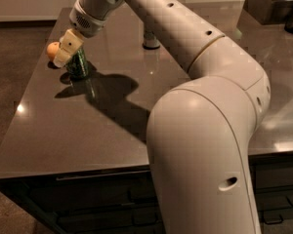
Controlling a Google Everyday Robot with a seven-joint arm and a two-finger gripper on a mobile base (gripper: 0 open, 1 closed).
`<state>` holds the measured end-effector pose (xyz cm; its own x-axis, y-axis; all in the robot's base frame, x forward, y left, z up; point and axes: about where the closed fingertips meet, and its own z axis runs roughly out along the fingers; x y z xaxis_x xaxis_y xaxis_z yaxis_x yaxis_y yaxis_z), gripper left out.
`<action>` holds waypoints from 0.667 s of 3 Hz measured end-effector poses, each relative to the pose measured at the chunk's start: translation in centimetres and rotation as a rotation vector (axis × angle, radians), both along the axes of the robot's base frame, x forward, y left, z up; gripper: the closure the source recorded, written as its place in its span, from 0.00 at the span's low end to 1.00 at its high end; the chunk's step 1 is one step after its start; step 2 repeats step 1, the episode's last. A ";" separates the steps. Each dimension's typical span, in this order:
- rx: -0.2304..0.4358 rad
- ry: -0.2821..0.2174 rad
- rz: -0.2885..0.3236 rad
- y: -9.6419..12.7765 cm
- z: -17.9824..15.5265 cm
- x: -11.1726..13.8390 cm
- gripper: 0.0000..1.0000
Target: Move green can near orange
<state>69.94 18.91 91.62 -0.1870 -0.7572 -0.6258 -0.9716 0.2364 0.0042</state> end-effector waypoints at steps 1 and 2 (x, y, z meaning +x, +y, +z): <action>0.000 0.000 0.000 0.0 0.0 0.0 0.00; 0.000 0.000 0.000 0.0 0.0 0.0 0.00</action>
Offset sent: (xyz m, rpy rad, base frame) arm 0.0000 0.0000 0.0000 0.0000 0.0000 0.0000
